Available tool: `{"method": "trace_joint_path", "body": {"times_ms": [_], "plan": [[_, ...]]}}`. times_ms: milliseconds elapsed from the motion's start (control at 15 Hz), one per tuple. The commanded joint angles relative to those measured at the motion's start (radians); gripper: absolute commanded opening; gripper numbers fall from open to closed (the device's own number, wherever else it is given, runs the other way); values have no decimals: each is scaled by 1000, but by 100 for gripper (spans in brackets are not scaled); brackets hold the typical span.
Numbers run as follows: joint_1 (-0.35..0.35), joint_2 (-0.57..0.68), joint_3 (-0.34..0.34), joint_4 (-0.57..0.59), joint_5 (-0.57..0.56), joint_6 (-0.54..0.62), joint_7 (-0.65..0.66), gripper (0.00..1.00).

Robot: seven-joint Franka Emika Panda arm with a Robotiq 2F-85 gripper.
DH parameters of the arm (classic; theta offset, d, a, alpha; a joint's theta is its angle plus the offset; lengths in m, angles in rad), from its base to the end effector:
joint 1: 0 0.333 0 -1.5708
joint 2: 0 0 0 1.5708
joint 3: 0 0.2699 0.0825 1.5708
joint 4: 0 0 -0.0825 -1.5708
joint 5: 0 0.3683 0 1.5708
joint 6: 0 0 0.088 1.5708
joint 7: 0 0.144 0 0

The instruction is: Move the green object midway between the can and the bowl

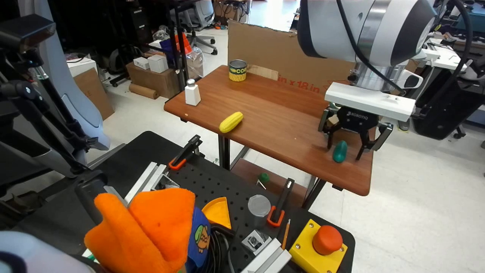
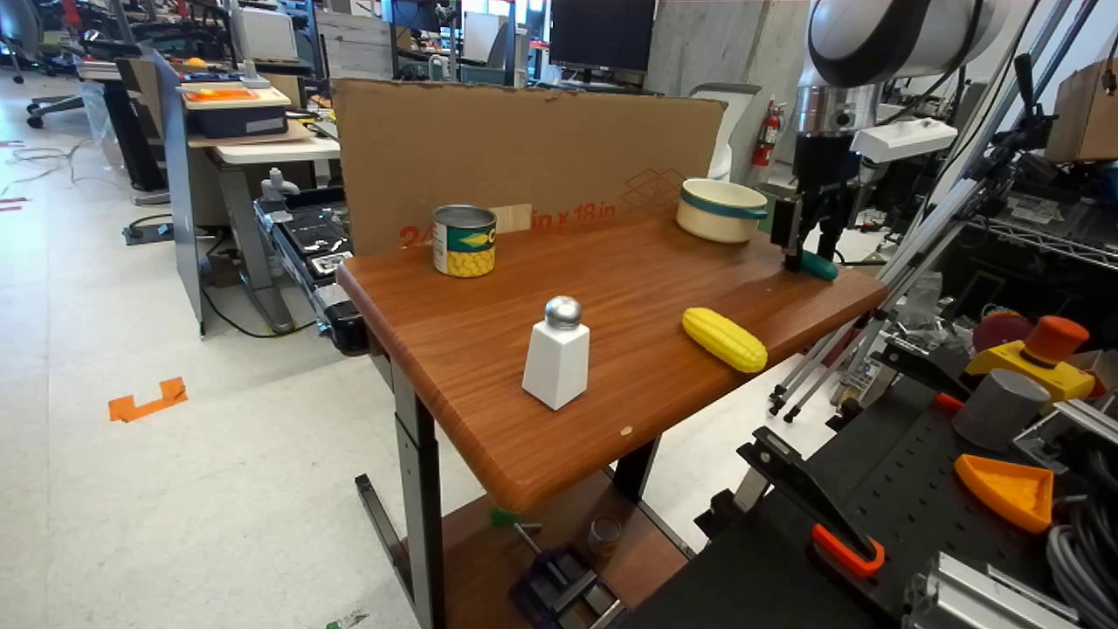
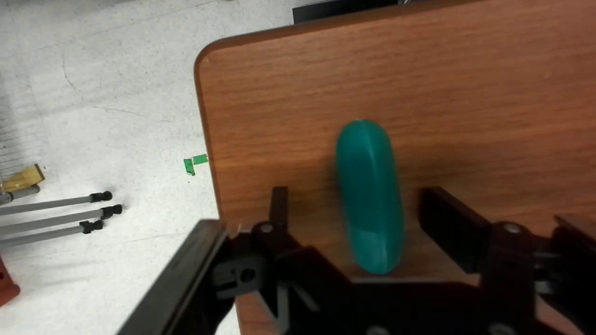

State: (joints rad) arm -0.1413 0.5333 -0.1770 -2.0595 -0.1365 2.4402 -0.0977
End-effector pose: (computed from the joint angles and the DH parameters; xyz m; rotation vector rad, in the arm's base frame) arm 0.5075 -0.1791 0.1017 2.9892 -0.1376 -0.2713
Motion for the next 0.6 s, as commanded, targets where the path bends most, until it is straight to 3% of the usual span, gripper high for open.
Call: {"method": "trace_joint_path", "body": {"times_ms": [0,333,533], "plan": [[9,27,6,28,-15,10,38,46],[15,3,12,16,-10,2,45,15],[22,-44,30,-26,-3,4,28,14]]}}
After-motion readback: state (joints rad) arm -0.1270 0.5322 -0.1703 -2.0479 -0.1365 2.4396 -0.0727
